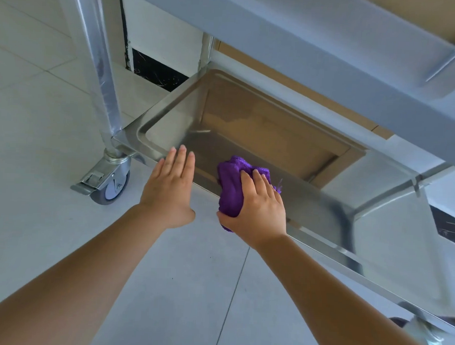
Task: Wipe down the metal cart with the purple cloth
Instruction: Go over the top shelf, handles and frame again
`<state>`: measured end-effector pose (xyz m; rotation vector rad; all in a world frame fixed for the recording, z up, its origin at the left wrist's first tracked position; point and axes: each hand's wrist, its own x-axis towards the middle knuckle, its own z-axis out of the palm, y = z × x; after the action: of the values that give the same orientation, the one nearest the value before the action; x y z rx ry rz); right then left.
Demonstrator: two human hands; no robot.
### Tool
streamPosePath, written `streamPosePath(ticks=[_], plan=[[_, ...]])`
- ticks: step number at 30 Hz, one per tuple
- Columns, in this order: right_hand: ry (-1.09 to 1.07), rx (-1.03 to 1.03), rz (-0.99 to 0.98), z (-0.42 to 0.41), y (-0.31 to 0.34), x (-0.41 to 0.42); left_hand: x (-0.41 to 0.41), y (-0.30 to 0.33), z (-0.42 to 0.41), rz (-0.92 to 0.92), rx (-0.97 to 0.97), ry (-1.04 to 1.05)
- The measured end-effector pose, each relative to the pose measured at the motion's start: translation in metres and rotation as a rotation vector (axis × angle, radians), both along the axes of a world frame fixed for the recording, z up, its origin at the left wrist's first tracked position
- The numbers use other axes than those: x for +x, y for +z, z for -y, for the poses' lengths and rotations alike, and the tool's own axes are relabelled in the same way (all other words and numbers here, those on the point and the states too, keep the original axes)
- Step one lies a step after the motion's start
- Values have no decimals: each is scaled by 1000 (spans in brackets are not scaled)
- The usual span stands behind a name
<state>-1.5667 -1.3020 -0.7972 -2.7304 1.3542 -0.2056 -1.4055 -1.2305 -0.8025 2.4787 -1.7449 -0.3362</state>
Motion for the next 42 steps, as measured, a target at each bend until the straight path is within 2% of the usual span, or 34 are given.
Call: streamPosePath(ticks=[8,18,22,26,30,33,38,42], plan=[[-122,-101,87,-2,-13,-37,-11,5,2,27,37,31],[-95,-166,121,3,-22,-37,-60,2,-3,-5,-104,-269],[-92,-206,123,5,-23,-39,-82,0,-2,54,-55,-259],[-94,-203,76,3,-22,-60,-84,0,-2,93,-5,-231],[14,-246,-102,16,-15,-105,-86,-1,-3,174,13,-239],[9,-224,-187,20,-9,-138,-87,-2,-2,176,14,-229],[101,-229,-218,29,-9,-171,-90,4,-1,152,43,-224],[64,-264,-127,26,-12,-168,-114,11,-4,125,-32,-278]])
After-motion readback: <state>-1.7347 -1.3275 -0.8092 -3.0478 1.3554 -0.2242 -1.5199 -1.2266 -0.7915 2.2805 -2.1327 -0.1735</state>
